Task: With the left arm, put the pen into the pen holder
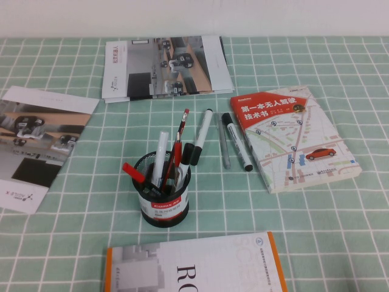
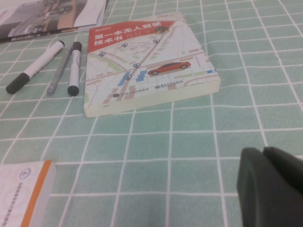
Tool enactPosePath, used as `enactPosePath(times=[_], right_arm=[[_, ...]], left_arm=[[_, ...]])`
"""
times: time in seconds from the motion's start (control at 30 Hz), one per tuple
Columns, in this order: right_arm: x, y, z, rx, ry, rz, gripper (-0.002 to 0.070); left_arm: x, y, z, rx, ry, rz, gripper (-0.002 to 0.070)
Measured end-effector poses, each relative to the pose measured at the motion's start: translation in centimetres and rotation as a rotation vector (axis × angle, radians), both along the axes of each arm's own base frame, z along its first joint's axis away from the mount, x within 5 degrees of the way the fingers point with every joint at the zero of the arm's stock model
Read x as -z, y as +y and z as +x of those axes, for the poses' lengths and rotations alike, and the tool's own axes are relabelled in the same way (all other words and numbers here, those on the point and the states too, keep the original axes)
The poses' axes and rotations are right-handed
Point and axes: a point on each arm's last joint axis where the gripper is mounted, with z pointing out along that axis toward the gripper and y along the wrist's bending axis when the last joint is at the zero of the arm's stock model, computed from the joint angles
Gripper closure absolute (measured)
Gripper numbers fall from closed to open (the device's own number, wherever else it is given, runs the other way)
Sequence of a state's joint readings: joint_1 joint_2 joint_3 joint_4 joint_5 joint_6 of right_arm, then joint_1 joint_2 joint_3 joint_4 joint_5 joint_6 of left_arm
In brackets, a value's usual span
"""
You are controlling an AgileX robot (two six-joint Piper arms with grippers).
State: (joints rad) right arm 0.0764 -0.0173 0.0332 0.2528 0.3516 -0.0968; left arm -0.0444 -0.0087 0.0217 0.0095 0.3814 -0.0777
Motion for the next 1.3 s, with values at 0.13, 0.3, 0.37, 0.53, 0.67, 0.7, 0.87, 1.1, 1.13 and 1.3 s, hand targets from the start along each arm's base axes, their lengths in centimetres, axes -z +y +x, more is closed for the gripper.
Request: enactPosePath(times=[0.13, 0.3, 0.37, 0.53, 0.67, 0.7, 0.87, 1.1, 1.13, 1.3], right_arm=[[0.0, 0.0, 0.0, 0.0, 0.0, 0.0, 0.0696], [0.0, 0.0, 0.0, 0.0, 0.0, 0.0, 0.0696], [0.0, 0.0, 0.0, 0.0, 0.0, 0.0, 0.0696], [0.0, 0.0, 0.0, 0.0, 0.0, 0.0, 0.0696], [0.0, 0.0, 0.0, 0.0, 0.0, 0.0, 0.0696], [0.0, 0.0, 0.0, 0.0, 0.0, 0.0, 0.0696], [0.0, 0.0, 0.0, 0.0, 0.0, 0.0, 0.0696], [0.0, 0.0, 0.0, 0.0, 0.0, 0.0, 0.0696], [0.0, 0.0, 0.0, 0.0, 0.0, 0.0, 0.0696], [0.0, 0.0, 0.0, 0.0, 0.0, 0.0, 0.0696]], left_arm=[[0.0, 0.0, 0.0, 0.0, 0.0, 0.0, 0.0679], [0.0, 0.0, 0.0, 0.0, 0.0, 0.0, 0.0679], [0.0, 0.0, 0.0, 0.0, -0.002, -0.003, 0.0679], [-0.4, -0.4, 0.2, -0.007, -0.052, -0.178, 0.0679], [-1.4, -0.5, 0.3, -0.025, -0.147, -0.358, 0.0679], [-1.6, -0.5, 0.4, -0.03, -0.164, -0.407, 0.0679], [-2.1, -0.5, 0.4, -0.038, -0.212, -0.472, 0.0679], [-2.1, -0.5, 0.4, -0.022, -0.221, -0.391, 0.0679], [-2.1, -0.5, 0.4, -0.022, -0.225, -0.393, 0.0679], [-2.2, -0.6, 0.3, -0.016, -0.19, -0.434, 0.0679]])
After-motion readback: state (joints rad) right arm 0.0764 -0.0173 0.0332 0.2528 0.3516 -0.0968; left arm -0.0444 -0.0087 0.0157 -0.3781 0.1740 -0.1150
